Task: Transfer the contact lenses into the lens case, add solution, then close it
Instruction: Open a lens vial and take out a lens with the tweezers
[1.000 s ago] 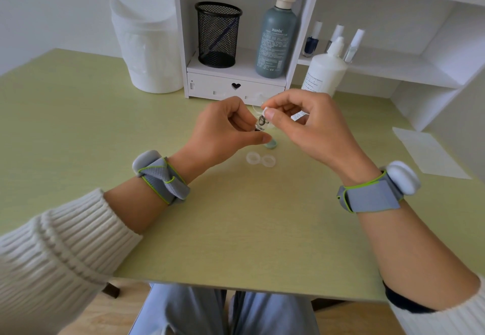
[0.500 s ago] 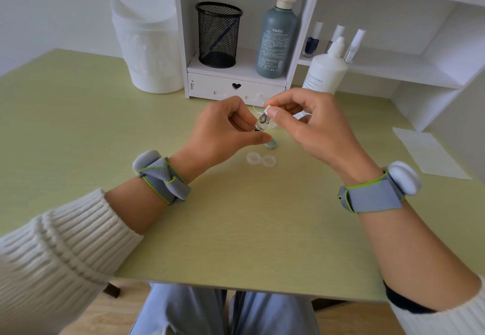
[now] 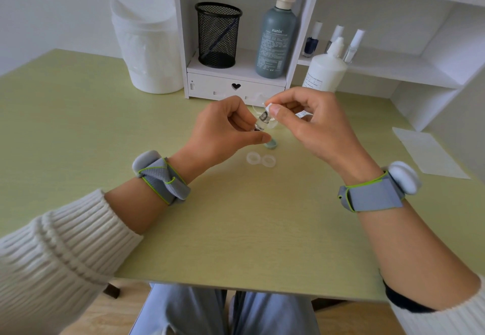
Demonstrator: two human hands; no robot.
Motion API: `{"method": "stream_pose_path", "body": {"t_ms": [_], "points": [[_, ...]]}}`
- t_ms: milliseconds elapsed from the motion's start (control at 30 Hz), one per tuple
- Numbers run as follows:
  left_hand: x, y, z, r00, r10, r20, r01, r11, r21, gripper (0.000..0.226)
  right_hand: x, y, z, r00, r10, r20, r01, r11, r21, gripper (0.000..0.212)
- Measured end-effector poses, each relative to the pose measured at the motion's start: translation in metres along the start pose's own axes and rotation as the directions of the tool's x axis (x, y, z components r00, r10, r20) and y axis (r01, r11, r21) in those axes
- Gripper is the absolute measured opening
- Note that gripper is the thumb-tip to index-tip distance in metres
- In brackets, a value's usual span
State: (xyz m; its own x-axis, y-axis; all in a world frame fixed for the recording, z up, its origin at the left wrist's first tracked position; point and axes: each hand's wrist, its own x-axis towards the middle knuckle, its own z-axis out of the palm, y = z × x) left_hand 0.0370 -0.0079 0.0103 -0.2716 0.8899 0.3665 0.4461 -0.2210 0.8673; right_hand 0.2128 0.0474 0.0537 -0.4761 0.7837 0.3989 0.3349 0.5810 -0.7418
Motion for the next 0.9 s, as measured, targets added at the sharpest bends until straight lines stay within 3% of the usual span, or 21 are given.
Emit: {"method": "stream_pose_path", "body": {"t_ms": [900], "points": [[-0.0031, 0.0061, -0.0014, 0.999, -0.047, 0.011, 0.047, 0.999, 0.009, 0.035, 0.0021, 0.0028, -0.0025, 1.000, -0.002, -0.024, 0.004, 0.997, 0.071, 0.010]]}}
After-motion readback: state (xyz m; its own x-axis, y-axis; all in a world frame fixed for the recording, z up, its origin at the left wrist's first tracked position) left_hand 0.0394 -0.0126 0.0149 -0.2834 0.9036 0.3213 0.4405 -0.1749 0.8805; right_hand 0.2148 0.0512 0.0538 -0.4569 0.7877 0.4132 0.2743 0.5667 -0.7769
